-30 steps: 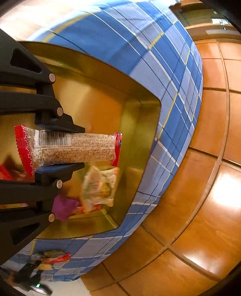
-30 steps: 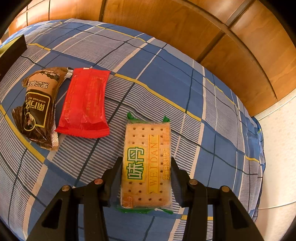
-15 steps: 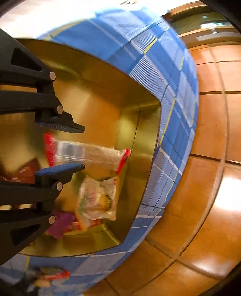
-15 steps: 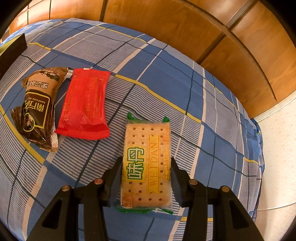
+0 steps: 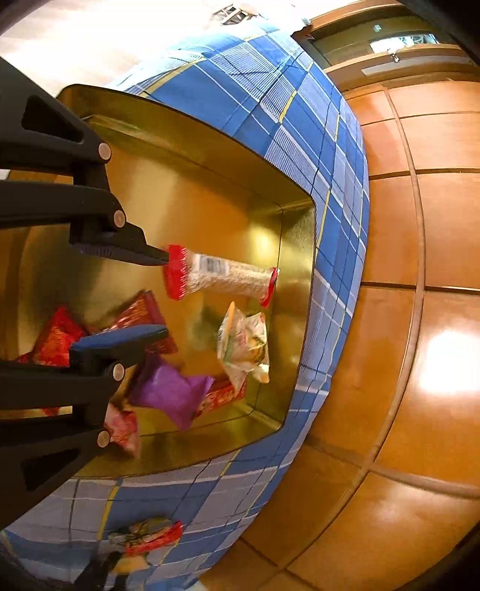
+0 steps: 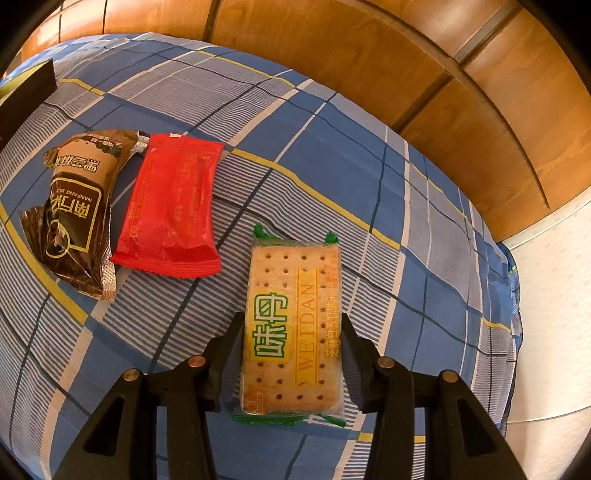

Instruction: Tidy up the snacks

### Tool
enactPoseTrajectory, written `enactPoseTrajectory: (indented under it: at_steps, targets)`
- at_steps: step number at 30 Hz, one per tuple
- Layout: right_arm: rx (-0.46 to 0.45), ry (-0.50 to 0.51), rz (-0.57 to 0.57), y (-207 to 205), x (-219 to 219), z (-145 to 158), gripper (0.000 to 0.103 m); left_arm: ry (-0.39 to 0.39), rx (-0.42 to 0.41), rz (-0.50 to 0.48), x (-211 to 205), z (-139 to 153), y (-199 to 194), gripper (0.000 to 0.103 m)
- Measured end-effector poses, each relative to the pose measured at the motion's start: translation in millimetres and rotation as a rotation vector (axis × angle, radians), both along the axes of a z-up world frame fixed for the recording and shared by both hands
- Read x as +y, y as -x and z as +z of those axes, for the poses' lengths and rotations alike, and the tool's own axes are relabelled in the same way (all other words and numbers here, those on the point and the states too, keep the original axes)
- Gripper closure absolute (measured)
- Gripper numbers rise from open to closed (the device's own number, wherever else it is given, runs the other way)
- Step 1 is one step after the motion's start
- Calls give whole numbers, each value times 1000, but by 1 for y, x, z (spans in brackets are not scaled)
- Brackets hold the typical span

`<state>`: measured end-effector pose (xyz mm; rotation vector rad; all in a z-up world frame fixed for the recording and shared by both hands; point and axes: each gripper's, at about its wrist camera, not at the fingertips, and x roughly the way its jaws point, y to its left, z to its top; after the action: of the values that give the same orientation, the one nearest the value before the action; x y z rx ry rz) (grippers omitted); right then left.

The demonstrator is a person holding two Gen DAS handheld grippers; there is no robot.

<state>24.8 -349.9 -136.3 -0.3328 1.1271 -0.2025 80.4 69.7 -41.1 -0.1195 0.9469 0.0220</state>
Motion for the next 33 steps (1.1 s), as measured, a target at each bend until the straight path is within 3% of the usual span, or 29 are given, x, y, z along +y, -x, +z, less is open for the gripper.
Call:
enactPoseTrajectory:
  at_steps: [16, 33]
  targets:
    - [0, 13, 11, 4, 2, 2, 55, 3, -9, 2, -1, 7, 32, 66]
    - [-1, -15, -8, 1, -6, 2, 56, -18, -18, 116, 34, 4, 44, 61]
